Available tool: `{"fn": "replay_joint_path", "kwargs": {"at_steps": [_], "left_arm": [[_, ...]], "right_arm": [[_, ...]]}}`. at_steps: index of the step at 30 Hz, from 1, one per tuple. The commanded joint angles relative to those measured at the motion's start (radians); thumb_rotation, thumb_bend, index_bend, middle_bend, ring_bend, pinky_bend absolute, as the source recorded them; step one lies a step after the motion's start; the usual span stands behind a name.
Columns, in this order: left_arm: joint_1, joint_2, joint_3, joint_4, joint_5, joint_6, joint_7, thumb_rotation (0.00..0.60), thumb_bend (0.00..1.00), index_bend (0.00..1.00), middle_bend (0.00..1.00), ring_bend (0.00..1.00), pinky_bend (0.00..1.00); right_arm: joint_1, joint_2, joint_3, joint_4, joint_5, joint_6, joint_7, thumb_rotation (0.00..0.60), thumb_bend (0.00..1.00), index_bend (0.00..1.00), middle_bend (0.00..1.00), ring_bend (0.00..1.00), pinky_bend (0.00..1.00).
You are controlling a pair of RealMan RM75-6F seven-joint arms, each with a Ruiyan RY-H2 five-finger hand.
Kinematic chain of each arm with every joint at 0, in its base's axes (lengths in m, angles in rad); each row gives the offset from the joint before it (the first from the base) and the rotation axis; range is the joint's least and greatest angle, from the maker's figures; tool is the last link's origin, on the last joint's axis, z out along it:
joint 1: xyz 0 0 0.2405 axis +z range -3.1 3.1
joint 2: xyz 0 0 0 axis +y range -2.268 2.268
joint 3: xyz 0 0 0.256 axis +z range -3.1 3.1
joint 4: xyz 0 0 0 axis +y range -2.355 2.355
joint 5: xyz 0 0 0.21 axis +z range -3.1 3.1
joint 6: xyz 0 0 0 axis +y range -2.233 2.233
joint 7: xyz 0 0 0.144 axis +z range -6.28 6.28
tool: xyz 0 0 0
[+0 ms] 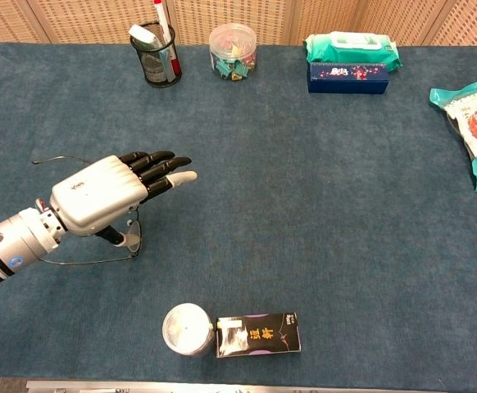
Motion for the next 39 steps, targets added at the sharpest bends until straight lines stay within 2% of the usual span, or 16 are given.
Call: {"fn": "replay_joint_path", "kwargs": {"at_steps": [1,17,23,39], "left_arm": [[-0.002,0.010,-0.004,-0.011,-0.005,0.002,0.009,0.600,0.06,0.00,0.00,0.00,0.17],[0.038,0.163,-0.004,-0.144,-0.006,0.086,0.099,0.600,0.06,0.00,0.00,0.00,0.17],[0.074,0.229,-0.003,-0.174,-0.018,0.135,0.103,0.600,0.06,0.00,0.00,0.00,0.17],[0.143,0.337,-0.014,-0.253,-0.004,0.250,0.081,0.600,0.06,0.00,0.00,0.00,0.17]], "right_arm": [[0.001,0.001,0.000,0.000,0.001,-0.002,0.001,0.600,0.21,0.29,0.42,0.31,0.30],[-0.003,0.001,-0.004,-0.007,-0.014,0.009,-0.005,0.600,0.21,0.29,0.42,0.31,0.30],[-0.002,-0.001,-0.006,-0.009,-0.020,0.008,-0.011,0.600,0.21,0.29,0.42,0.31,0.30],[-0.002,-0.003,-0.010,-0.009,-0.027,0.009,-0.018,0.600,0.21,0.29,0.42,0.31,0.30]]}}
